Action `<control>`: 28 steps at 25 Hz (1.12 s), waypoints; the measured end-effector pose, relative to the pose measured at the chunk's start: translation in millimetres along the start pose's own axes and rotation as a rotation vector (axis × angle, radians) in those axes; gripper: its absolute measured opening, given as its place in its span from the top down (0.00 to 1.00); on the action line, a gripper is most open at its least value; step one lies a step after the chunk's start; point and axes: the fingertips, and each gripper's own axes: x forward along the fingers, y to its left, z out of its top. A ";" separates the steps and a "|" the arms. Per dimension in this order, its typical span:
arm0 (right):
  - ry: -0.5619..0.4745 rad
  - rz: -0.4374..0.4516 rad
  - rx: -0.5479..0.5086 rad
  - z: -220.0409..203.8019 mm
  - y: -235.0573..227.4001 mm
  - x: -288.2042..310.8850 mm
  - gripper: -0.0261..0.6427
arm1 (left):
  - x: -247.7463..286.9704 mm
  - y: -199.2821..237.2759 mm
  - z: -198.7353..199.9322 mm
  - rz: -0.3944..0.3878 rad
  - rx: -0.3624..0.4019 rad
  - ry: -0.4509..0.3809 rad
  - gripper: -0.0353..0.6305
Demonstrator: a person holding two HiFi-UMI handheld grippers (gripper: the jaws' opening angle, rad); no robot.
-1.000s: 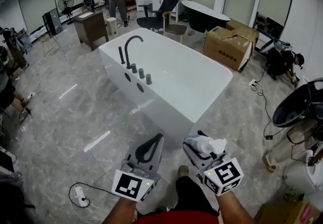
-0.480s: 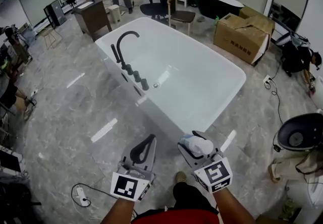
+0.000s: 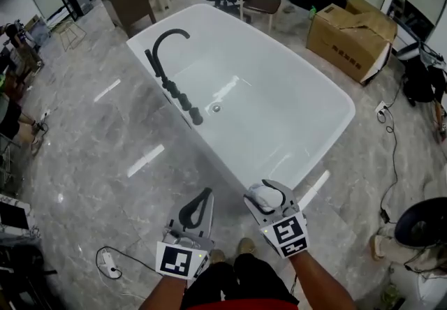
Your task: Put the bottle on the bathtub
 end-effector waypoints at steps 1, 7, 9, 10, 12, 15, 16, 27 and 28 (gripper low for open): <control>0.015 -0.001 0.003 -7.5 -3.4 10.0 0.60 | 5.2 4.8 -5.9 0.003 -0.004 0.006 0.93; 0.098 -0.019 0.019 -50.7 -22.6 70.3 0.60 | 33.8 29.2 -49.6 -0.034 -0.045 0.090 0.93; 0.121 -0.025 0.023 -63.9 -26.5 86.7 0.60 | 39.9 38.8 -60.5 -0.040 -0.048 0.102 0.93; 0.130 -0.028 0.025 -69.8 -28.3 94.2 0.60 | 42.5 43.7 -65.4 -0.040 -0.051 0.107 0.93; 0.147 -0.036 0.033 -81.8 -33.3 108.2 0.60 | 48.5 52.3 -75.9 -0.041 -0.058 0.121 0.93; 0.169 -0.044 0.051 -101.9 -43.8 124.3 0.60 | 60.4 57.2 -94.0 -0.047 -0.064 0.144 0.93; 0.174 -0.044 0.054 -108.3 -47.0 128.6 0.60 | 64.7 57.7 -100.2 -0.049 -0.065 0.153 0.93; 0.206 -0.034 0.057 -144.5 -60.0 160.2 0.60 | 86.9 65.4 -134.3 -0.064 -0.077 0.206 0.93; 0.207 -0.033 0.058 -146.1 -59.8 161.7 0.60 | 87.7 66.0 -135.7 -0.064 -0.080 0.208 0.93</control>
